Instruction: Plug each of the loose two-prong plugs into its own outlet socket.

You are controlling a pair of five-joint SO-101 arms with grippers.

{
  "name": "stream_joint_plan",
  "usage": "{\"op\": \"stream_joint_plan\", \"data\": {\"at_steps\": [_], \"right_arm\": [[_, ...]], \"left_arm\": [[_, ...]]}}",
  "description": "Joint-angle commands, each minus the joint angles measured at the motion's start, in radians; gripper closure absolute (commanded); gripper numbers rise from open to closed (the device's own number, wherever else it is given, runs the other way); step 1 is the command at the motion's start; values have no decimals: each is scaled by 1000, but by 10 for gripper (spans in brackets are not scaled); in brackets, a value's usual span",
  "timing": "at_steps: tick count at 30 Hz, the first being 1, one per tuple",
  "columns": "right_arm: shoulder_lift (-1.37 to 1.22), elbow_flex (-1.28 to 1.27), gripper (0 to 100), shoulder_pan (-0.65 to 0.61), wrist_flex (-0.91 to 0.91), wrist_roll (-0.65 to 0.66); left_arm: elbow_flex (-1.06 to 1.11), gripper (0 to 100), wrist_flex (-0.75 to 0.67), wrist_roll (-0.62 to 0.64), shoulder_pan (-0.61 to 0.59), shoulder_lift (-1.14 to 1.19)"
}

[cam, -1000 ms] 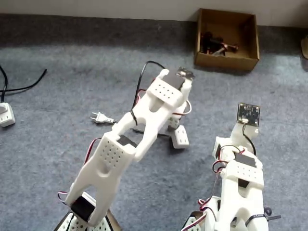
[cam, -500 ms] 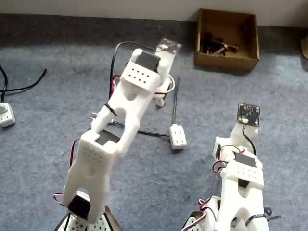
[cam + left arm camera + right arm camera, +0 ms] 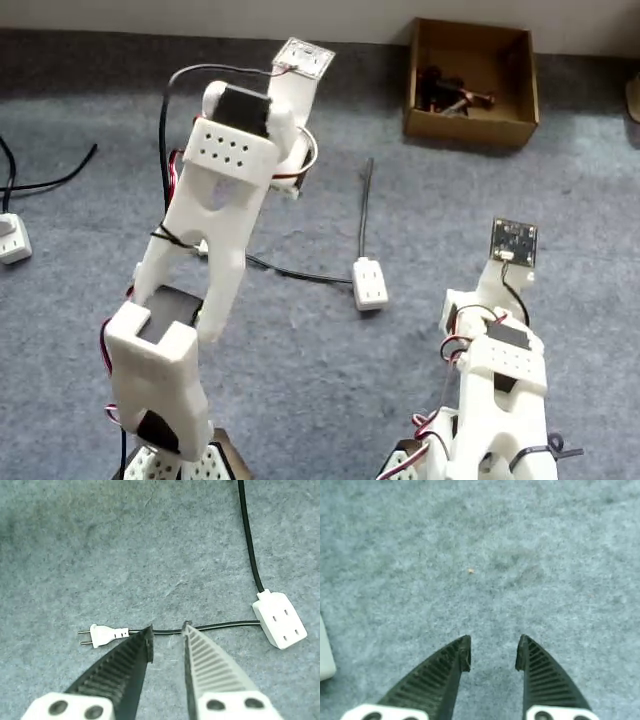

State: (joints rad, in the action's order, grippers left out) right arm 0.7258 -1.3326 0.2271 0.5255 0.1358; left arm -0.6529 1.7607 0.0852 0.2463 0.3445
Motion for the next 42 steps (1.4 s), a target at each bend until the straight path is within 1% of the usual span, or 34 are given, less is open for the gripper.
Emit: {"op": "stream_joint_plan", "data": {"at_steps": [1, 4, 7, 11, 14, 22, 25, 27, 30, 32, 34, 37, 42], "right_arm": [[18, 8, 846, -7, -21, 12], [22, 7, 846, -7, -21, 11], [27, 7, 846, -7, -21, 11], [27, 5, 849, -2, -21, 9], [27, 4, 849, -5, -18, 9], [27, 7, 849, -4, -5, 6], [27, 16, 849, -4, 105, 9], [27, 68, 849, -7, 160, 11], [27, 134, 849, -8, 237, 14], [25, 183, 849, -35, 302, 44], [18, 245, 849, -87, 372, 78], [18, 326, 849, -160, 447, 71], [16, 438, 847, -265, 515, 78]], "left_arm": [[70, 963, 3, -8, -35, -163], [166, 959, 2, -15, -51, -260], [291, 962, 0, -83, -53, -354], [479, 962, -8, -92, -70, -484], [627, 963, -89, -92, -97, -585], [1012, 963, -301, -92, -99, -817], [1112, 963, -359, -92, -101, -865], [1167, 963, -397, -92, -105, -891], [1236, 963, -473, -92, -163, -928], [1290, 963, -525, -92, -220, -952], [1343, 963, -560, -92, -262, -978], [1409, 962, -592, -92, -298, -1023], [1521, 962, -657, -92, -355, -1118]]}}
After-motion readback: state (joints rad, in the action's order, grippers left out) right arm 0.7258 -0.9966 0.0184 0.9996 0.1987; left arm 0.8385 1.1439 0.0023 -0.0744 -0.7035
